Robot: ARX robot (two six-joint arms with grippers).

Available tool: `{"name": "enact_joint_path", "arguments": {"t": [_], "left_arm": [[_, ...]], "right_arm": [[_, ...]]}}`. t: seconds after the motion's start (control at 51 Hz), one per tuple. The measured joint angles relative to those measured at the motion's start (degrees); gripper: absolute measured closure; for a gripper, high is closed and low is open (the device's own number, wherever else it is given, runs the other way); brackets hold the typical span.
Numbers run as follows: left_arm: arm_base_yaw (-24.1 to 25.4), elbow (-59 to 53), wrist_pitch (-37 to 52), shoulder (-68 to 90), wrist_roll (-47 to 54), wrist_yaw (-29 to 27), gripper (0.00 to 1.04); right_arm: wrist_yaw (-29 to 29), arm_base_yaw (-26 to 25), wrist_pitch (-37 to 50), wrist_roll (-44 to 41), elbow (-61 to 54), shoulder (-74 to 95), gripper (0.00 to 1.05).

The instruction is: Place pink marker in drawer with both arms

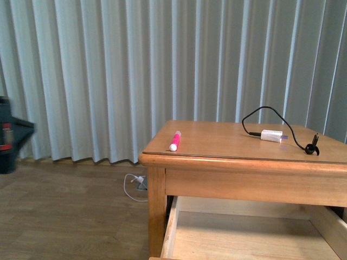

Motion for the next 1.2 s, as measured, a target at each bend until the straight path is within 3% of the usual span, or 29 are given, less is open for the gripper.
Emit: {"name": "enact_joint_path", "arguments": {"t": [0.294, 0.589, 0.864, 1.197], "left_arm": [[-5.6, 24.5, -5.3, 21.0, 3.8, 3.3, 0.06], [-7.9, 46.9, -17.2, 38.9, 5.6, 3.6, 0.06], [-10.6, 58.7, -23.8, 47.1, 7.2, 3.1, 0.06], [-10.9, 64.9, -28.5, 52.5, 6.6, 1.2, 0.06]], "right_arm": [[0.0, 0.0, 0.0, 0.0, 0.0, 0.0, 0.08], [0.0, 0.0, 0.0, 0.0, 0.0, 0.0, 0.08], [0.0, 0.0, 0.0, 0.0, 0.0, 0.0, 0.08], [0.0, 0.0, 0.0, 0.0, 0.0, 0.0, 0.08]]}}
